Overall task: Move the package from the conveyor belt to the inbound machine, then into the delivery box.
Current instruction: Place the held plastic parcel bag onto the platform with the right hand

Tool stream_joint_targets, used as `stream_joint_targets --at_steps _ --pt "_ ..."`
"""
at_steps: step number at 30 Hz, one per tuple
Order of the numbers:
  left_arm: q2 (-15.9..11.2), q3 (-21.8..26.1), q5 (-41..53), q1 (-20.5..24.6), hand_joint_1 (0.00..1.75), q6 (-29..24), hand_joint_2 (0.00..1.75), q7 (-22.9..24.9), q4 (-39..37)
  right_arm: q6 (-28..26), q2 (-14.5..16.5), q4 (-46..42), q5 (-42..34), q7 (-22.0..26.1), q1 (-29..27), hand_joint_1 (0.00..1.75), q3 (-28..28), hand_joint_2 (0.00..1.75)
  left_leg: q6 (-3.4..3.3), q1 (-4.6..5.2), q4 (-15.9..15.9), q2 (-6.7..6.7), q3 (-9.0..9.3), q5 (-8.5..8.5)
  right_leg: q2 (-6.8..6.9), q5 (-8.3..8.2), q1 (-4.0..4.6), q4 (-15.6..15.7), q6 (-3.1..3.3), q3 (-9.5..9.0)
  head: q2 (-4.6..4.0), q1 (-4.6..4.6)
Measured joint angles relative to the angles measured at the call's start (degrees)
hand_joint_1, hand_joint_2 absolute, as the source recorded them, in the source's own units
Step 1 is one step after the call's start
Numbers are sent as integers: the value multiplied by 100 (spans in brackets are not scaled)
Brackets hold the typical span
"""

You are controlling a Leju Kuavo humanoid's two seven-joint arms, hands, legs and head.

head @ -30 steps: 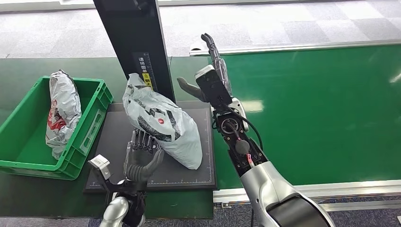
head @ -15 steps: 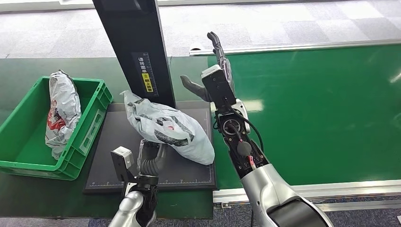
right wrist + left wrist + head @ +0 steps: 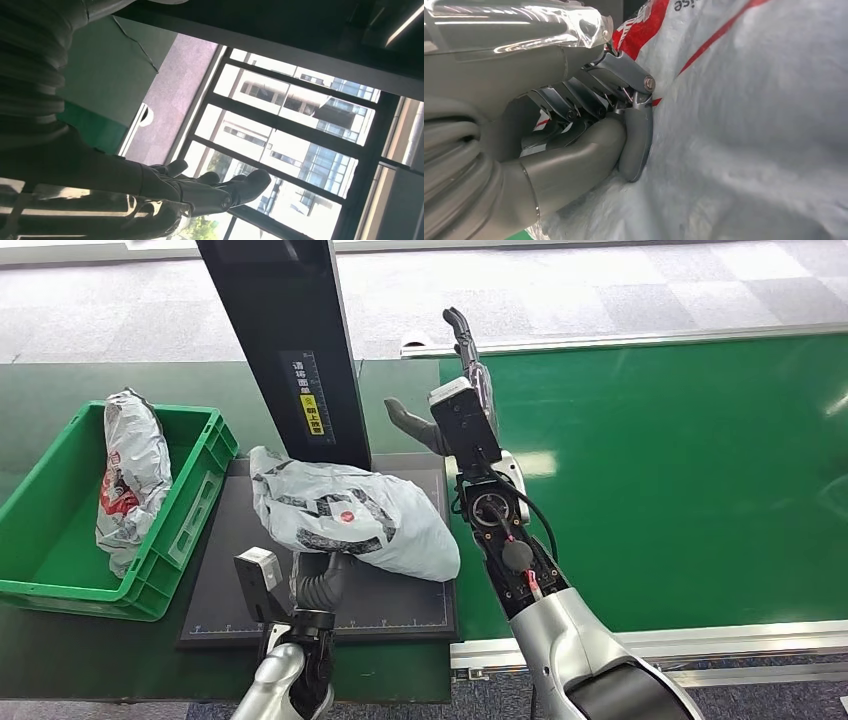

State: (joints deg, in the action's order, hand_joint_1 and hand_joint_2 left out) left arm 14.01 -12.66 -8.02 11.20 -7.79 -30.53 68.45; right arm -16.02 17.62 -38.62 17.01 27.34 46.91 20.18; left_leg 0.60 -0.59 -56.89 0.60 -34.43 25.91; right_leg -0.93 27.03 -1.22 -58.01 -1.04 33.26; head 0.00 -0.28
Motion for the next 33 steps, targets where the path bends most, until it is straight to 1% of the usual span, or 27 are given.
stream_joint_targets --at_steps 13,21,25,26,29,30,33 --pt "13 243 -345 5 175 -181 175 -37 -29 -62 0 0 -99 0 -29 0 2 175 0 0 0 0 0 0 0 0 0 0 0 -1 0 -1" --pt "11 371 -383 5 175 -229 175 -51 -28 -82 0 0 -105 0 -56 0 2 175 0 0 0 0 -1 0 0 0 0 0 0 0 0 0" --pt "-8 459 -397 3 175 -421 175 -146 10 -102 -8 -1 -107 -6 -70 0 3 175 0 0 0 0 -1 0 0 0 0 0 0 -1 0 0" --pt "-26 524 -403 1 136 -492 175 -174 54 -109 -19 -4 -111 -8 -88 0 3 175 0 0 0 -1 0 0 0 0 1 0 0 -1 0 0" --pt "-106 792 -340 -20 5 -686 175 -195 262 -120 -81 -56 -134 -8 -222 0 0 175 0 -2 1 0 0 0 0 0 2 0 0 -1 0 0" --pt "-138 891 -259 -41 0 -761 175 -184 346 -127 -113 -98 -138 -4 -301 0 -1 175 0 -3 1 0 0 0 0 1 4 0 0 -1 0 0" --pt "-277 1233 201 -168 0 -1077 175 -125 659 -212 -277 -333 -114 13 -703 0 -3 175 2 -5 1 0 0 2 0 4 7 0 2 -2 -1 1"
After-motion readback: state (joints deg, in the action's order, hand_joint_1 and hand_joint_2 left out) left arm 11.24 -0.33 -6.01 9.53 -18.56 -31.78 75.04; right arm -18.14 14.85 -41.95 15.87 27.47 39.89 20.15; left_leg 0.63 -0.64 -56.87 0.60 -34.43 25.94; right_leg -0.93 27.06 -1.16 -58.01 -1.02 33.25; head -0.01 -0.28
